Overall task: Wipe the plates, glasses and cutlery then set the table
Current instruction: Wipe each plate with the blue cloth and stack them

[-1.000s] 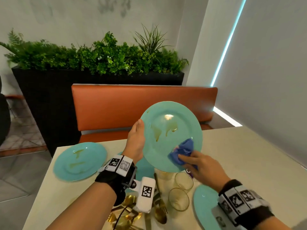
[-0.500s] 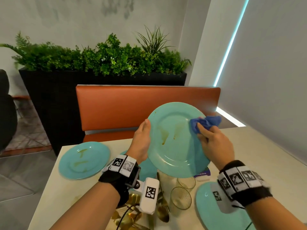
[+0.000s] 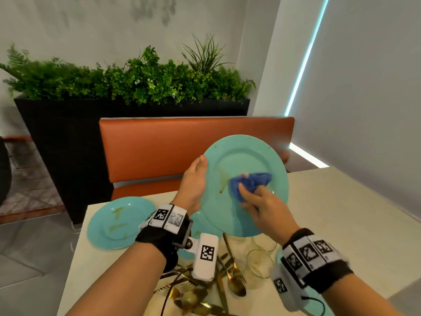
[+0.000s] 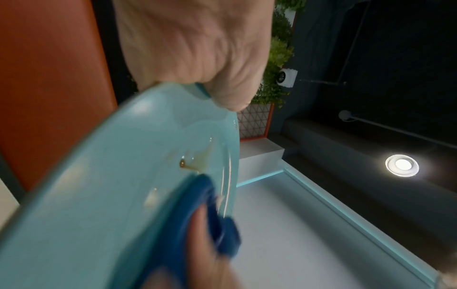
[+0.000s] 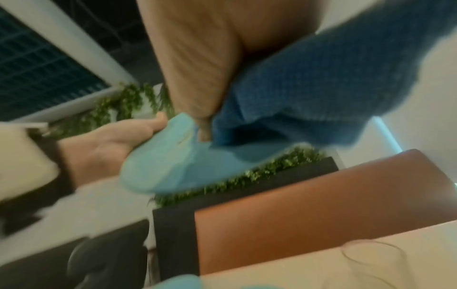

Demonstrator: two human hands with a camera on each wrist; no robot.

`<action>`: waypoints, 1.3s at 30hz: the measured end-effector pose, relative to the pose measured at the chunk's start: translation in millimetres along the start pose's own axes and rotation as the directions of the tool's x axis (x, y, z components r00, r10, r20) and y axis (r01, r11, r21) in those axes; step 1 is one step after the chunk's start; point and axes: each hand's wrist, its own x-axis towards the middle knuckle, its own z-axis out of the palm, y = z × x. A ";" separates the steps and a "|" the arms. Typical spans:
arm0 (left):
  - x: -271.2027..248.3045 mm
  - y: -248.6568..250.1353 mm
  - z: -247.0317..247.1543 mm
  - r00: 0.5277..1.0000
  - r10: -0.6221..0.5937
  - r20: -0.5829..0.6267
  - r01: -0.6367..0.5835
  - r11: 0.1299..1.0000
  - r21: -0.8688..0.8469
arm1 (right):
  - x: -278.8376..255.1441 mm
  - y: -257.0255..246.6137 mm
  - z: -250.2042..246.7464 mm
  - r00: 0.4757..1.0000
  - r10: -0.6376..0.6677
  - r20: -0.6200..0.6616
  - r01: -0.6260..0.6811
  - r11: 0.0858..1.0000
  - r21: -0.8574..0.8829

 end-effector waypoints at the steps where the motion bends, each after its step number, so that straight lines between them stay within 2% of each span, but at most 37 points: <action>1: 0.2 1.7 -6.0 1.000 0.004 -0.003 -0.004 1.000 -0.008 | -11.3 -0.8 1.9 0.986 -0.057 0.156 0.060 0.998 -0.012; 2: -0.4 2.8 -12.8 1.000 0.004 -0.004 -0.004 1.000 -0.017 | -17.6 2.3 -2.4 0.956 -0.073 0.285 0.091 0.995 -0.050; 3: -0.8 2.0 -18.8 1.000 0.001 -0.008 -0.001 1.000 -0.023 | -17.6 8.9 -8.7 0.943 -0.049 0.330 0.082 0.993 -0.088; 4: -2.1 1.2 -22.8 1.000 -0.010 0.002 0.010 1.000 -0.026 | -13.8 14.6 -14.2 0.957 -0.012 0.290 0.046 0.993 -0.109; 5: -3.2 -1.7 -24.8 1.000 -0.020 0.020 0.021 0.999 -0.027 | -8.3 18.7 -17.5 0.985 0.038 0.171 -0.014 0.990 -0.139; 6: -4.0 -4.2 -24.6 0.999 -0.028 0.042 0.029 0.999 -0.023 | -1.8 19.8 -18.6 0.995 0.101 -0.026 -0.104 0.984 -0.142; 7: -4.5 -4.3 -22.2 0.998 -0.026 0.061 0.027 0.999 -0.019 | 3.1 13.5 -18.9 0.967 0.165 -0.196 -0.189 0.975 -0.113; 8: -5.0 -2.4 -19.4 0.997 -0.020 0.079 0.021 1.000 -0.014 | 6.0 1.9 -16.1 0.942 0.176 -0.284 -0.208 0.974 -0.086; 9: -4.3 0.2 -17.9 0.996 -0.016 0.093 0.017 1.000 -0.013 | 6.3 -10.2 -8.7 0.949 0.139 -0.284 -0.165 0.984 -0.068; 10: -2.6 1.7 -18.5 0.995 -0.014 0.100 0.015 1.000 -0.010 | 1.9 -21.3 1.8 0.972 0.073 -0.224 -0.089 0.994 -0.065; 12: 0.6 3.7 -26.5 0.996 -0.011 0.088 0.012 1.000 -0.011 | -13.1 -33.0 11.7 0.999 -0.028 0.031 0.031 0.995 -0.095; 13: 1.3 3.9 -32.1 0.997 -0.013 0.070 0.014 1.000 -0.012 | -20.9 -31.3 7.5 0.983 -0.017 0.181 0.039 0.992 -0.119; 14: 1.5 3.9 -37.3 0.998 -0.012 0.060 0.013 1.000 -0.016 | -24.4 -26.1 0.6 0.972 0.007 0.235 0.030 0.988 -0.153; 15: 1.1 2.8 -40.8 0.998 -0.013 0.058 0.014 1.000 -0.020 | -23.4 -18.5 -5.1 0.984 0.031 0.176 0.000 0.985 -0.175; 16: -0.3 2.1 -42.1 0.998 -0.014 0.065 0.015 1.000 -0.013 | -18.4 -12.9 -11.5 0.994 0.101 0.052 -0.090 0.978 -0.191; 17: -1.6 0.5 -41.4 0.997 -0.017 0.076 0.017 1.000 0.002 | -11.1 -9.5 -17.2 0.977 0.200 -0.078 -0.211 0.960 -0.181; 18: -3.1 -0.6 -38.9 0.996 -0.023 0.081 0.021 1.000 0.023 | -4.0 -12.1 -19.2 0.946 0.289 -0.148 -0.310 0.940 -0.141; 19: -4.4 -0.9 -35.6 0.996 -0.028 0.083 0.025 0.999 0.036 | 1.5 -21.8 -18.0 0.927 0.338 -0.164 -0.356 0.930 -0.096; 20: -4.9 -1.7 -33.3 0.996 -0.032 0.082 0.029 0.999 0.042 | 3.8 -33.6 -12.9 0.935 0.329 -0.131 -0.342 0.935 -0.095; 22: -5.4 -2.8 -32.8 0.996 -0.048 0.077 0.046 0.999 0.027 | -4.3 -52.3 2.3 0.984 0.179 -0.001 -0.177 0.973 -0.151; 23: -6.4 -2.7 -35.0 0.995 -0.064 0.071 0.063 0.998 0.013 | -13.1 -57.3 5.3 0.992 0.113 0.062 -0.102 0.983 -0.151; 25: -8.5 -3.6 -41.2 0.993 -0.085 0.085 0.087 0.996 -0.021 | -18.9 -47.2 -0.5 0.985 0.125 0.118 -0.101 0.978 -0.185; 26: -9.6 -5.0 -43.3 0.992 -0.089 0.093 0.092 0.995 -0.035 | -15.8 -37.5 -5.1 0.981 0.174 0.087 -0.151 0.964 -0.219; 27: -10.7 -5.6 -43.4 0.992 -0.085 0.095 0.089 0.995 -0.036 | -10.8 -29.9 -10.2 0.972 0.235 0.000 -0.228 0.943 -0.243; 29: -12.1 -4.7 -37.9 0.991 -0.078 0.104 0.080 0.997 -0.017 | -2.0 -27.0 -14.2 0.926 0.297 -0.232 -0.338 0.927 -0.164; 30: -11.3 -3.8 -33.6 0.991 -0.076 0.110 0.077 0.997 -0.002 | 0.1 -34.5 -12.0 0.914 0.289 -0.286 -0.336 0.932 -0.134; 31: -10.9 -2.4 -29.3 0.991 -0.071 0.113 0.070 0.997 0.014 | -0.3 -44.3 -6.6 0.933 0.244 -0.266 -0.284 0.951 -0.125; 33: -9.4 -0.8 -27.1 0.992 -0.053 0.113 0.049 0.998 0.035 | -13.1 -57.5 8.3 0.992 0.041 -0.117 -0.060 0.986 -0.158; 34: -8.7 -0.4 -29.0 0.993 -0.047 0.106 0.043 0.998 0.043 | -22.3 -57.4 11.7 0.999 -0.032 0.006 0.033 0.982 -0.187; 35: -8.0 0.2 -31.6 0.995 -0.046 0.091 0.041 0.998 0.052 | -28.3 -51.9 6.6 0.991 -0.027 0.134 0.056 0.974 -0.221; 36: -7.7 1.1 -33.7 0.996 -0.045 0.077 0.040 0.998 0.055 | -28.6 -42.1 -2.5 0.978 0.019 0.206 0.038 0.962 -0.269; 37: -7.8 1.7 -33.8 0.997 -0.038 0.071 0.035 0.998 0.050 | -25.2 -29.5 -10.7 0.979 0.081 0.186 -0.017 0.946 -0.325; 39: -8.4 2.1 -26.0 0.996 -0.032 0.084 0.028 0.998 0.052 | -14.7 -12.4 -23.6 0.973 0.223 -0.059 -0.231 0.927 -0.295</action>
